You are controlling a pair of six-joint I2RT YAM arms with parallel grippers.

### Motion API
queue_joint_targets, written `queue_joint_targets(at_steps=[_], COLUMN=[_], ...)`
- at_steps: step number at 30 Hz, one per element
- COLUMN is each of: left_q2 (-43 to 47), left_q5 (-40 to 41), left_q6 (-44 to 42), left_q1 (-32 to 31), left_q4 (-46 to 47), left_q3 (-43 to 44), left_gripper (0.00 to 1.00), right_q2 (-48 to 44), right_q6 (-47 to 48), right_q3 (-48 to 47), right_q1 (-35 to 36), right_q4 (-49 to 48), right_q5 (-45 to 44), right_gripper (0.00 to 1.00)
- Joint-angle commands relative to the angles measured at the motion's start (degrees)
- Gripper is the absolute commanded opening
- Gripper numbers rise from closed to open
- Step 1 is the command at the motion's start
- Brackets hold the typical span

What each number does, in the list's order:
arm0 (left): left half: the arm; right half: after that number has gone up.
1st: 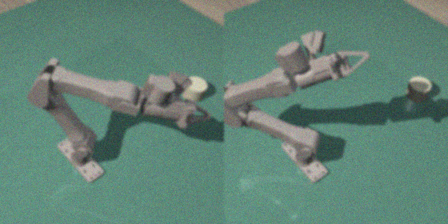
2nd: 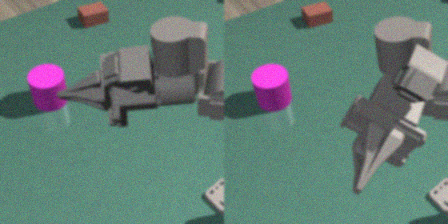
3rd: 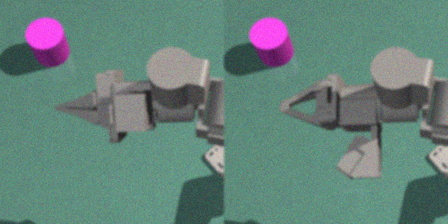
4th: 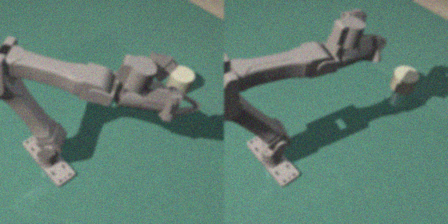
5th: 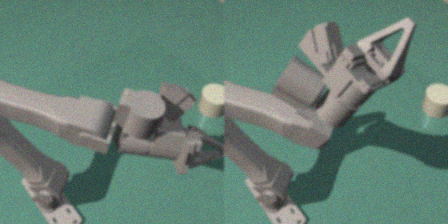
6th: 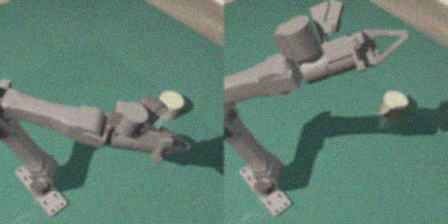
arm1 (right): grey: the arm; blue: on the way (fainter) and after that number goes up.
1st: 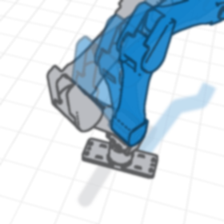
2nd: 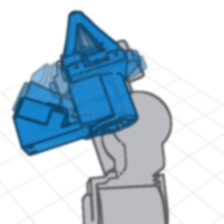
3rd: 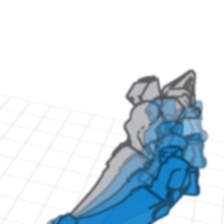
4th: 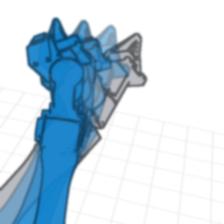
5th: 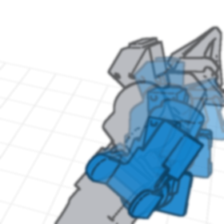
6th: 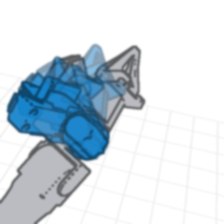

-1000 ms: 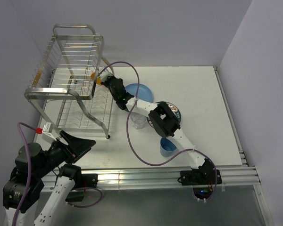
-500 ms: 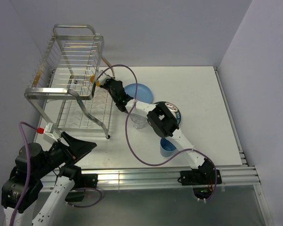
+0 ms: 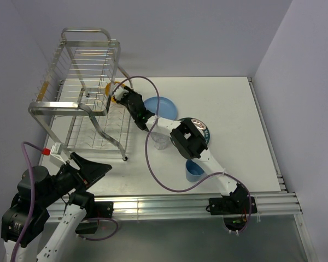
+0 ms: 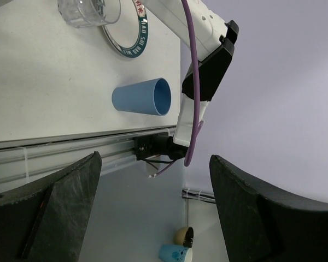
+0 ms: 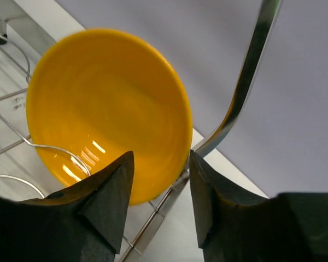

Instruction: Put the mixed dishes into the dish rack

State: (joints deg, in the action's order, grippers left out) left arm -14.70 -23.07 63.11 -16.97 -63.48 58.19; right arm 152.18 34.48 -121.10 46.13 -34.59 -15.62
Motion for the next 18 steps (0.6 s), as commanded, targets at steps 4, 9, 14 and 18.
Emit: queue_joint_targets(at_steps=[4, 9, 14, 18], left_q2=[1.16, 0.64, -2.52, -4.55], left_q5=[1.8, 2.59, 3.03, 3.03], left_q6=[1.13, 1.66, 1.05, 0.96], left_q1=[-0.25, -0.25, -0.17, -0.17], left_q4=[-0.24, -0.5, -0.5, 0.11], left_q3=[0.69, 1.22, 2.62, 3.77], left_gripper=[0.86, 0.86, 0.85, 0.83], right_q2=[-5.75, -13.83, -24.0, -30.53], right_q6=[-1.7, -4.32, -8.9, -14.59], right_q3=[3.4, 12.7, 20.27, 23.37], right_q1=[0.89, 1.59, 1.68, 1.77], right_q4=[-1.79, -4.96, -4.7, -0.23], right_q5=[-2.22, -3.89, -7.23, -9.24], right_gripper=[0.57, 0.64, 0.69, 0.73])
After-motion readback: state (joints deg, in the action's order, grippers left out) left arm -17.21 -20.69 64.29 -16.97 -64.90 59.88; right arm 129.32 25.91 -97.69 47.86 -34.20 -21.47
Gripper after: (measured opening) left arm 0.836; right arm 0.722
